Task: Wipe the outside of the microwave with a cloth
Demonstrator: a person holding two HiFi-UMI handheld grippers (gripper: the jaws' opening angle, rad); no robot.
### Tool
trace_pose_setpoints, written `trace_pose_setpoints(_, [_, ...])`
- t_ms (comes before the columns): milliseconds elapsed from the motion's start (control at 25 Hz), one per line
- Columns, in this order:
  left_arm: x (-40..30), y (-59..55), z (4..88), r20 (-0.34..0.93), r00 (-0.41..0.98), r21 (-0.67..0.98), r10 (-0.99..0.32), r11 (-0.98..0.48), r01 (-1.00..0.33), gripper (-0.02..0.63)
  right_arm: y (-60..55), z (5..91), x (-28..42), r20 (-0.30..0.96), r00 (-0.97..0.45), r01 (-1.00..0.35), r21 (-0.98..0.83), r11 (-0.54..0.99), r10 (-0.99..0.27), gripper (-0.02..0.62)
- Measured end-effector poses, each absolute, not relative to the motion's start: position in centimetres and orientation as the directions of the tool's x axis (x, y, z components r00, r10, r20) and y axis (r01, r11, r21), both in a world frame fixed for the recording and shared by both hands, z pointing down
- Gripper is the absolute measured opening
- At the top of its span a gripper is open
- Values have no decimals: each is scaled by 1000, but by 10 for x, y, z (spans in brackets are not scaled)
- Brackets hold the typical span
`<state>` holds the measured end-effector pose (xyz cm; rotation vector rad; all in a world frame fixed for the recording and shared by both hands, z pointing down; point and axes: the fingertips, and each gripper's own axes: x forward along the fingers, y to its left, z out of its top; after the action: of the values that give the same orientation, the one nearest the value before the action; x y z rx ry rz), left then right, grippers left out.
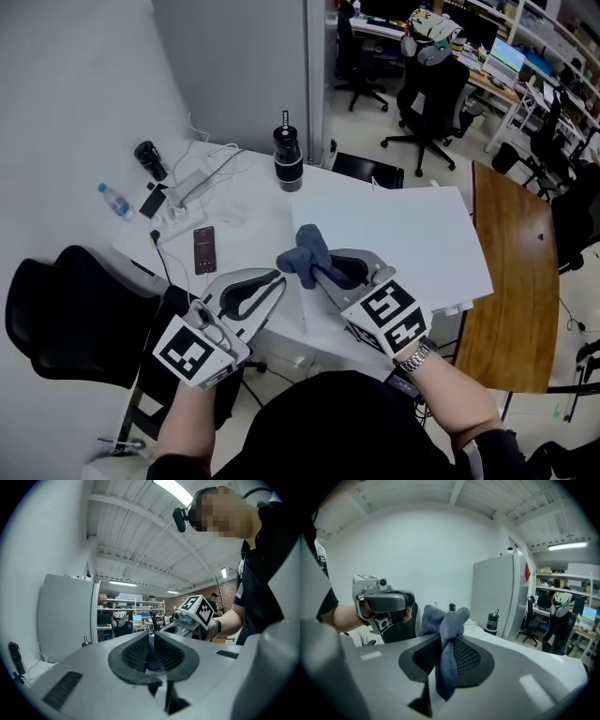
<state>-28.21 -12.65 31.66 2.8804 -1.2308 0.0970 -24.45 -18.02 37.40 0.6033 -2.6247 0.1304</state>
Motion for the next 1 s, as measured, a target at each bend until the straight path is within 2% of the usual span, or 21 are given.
trace_pose_setpoints(160, [-288,-128,316,41,671,-10,-740,-672,-741,6,-187,389,-258,491,-775,-437,36,899,-397,72])
trace_pose_setpoints(600, [-295,-125,323,62,652,0,-756,-653,-757,5,-198,426,-273,616,-691,-427,75,901,-379,71])
trace_pose_setpoints(1000, [-276,-125,320,62,653,-6,-754,-655,-756,5,-213,432,-235,646,-630,-455,142,879,-431,69])
